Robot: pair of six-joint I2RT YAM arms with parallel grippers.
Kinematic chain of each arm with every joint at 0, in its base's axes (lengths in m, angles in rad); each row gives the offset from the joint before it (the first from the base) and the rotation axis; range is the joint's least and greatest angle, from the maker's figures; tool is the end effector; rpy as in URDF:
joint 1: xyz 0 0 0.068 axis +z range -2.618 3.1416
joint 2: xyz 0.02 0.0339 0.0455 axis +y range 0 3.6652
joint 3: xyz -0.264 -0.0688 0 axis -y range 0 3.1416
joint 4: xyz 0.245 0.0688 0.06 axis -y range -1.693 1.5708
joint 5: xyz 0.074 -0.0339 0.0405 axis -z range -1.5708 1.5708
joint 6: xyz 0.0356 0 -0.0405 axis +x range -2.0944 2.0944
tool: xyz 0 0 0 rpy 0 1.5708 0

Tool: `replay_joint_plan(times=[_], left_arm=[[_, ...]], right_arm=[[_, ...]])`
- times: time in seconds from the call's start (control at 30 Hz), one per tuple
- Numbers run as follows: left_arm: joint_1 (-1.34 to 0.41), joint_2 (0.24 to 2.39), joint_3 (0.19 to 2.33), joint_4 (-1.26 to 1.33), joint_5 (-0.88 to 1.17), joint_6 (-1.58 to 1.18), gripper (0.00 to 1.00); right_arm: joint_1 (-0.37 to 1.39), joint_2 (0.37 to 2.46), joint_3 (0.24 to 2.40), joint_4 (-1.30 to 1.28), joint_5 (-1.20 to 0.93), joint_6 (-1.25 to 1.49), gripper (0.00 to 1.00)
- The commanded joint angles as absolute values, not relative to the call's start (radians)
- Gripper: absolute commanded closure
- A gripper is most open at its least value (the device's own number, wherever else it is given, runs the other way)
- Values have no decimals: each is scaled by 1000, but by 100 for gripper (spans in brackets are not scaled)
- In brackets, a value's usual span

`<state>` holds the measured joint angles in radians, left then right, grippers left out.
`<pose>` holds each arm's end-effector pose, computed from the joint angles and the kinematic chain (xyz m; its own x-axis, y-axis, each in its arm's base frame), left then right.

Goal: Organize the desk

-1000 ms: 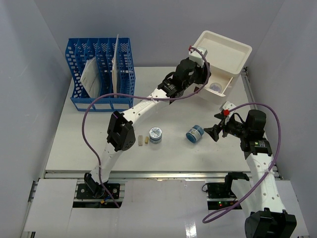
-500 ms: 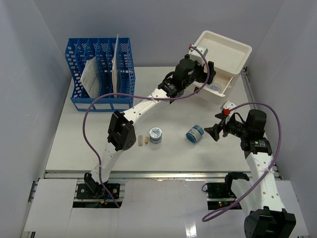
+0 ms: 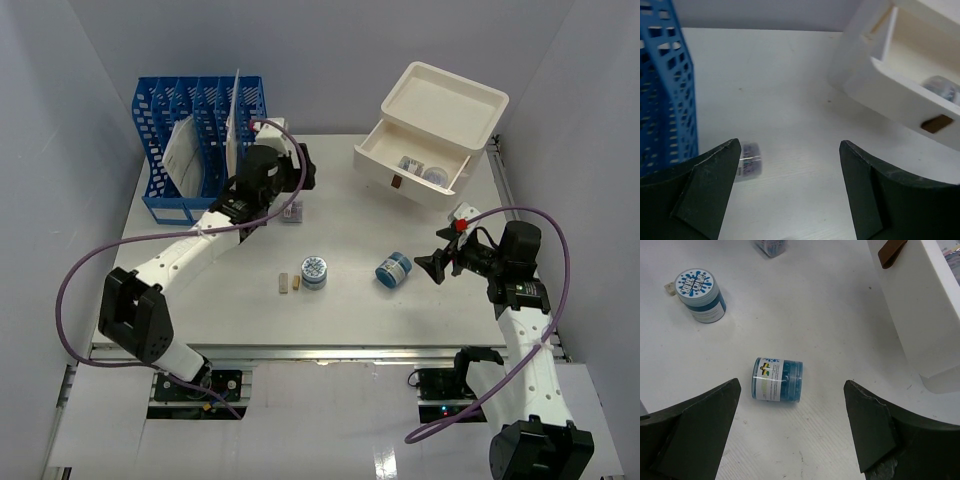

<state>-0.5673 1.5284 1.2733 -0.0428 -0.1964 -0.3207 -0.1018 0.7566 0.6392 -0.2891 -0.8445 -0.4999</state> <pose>0.3117 -0.1904 0.3415 -0.3515 -0.1427 -0.9253 0.2728 0.9298 -0.2470 0.1699 0.0094 0.2870 -0.0501 -0.3149 -0.9478 -0.7289 0.6603 -0.1808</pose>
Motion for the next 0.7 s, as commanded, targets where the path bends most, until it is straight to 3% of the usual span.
replay_joint_plan(times=[0.0,0.67], left_arm=[[-483,1575,1240,-175,-96,-358,4],[-462,1989,1499,-329,-212,-371,5]], right_arm=[[-113,764,634,-273,-870,-488,10],[-152,784,627,-272,-900,-483,10]])
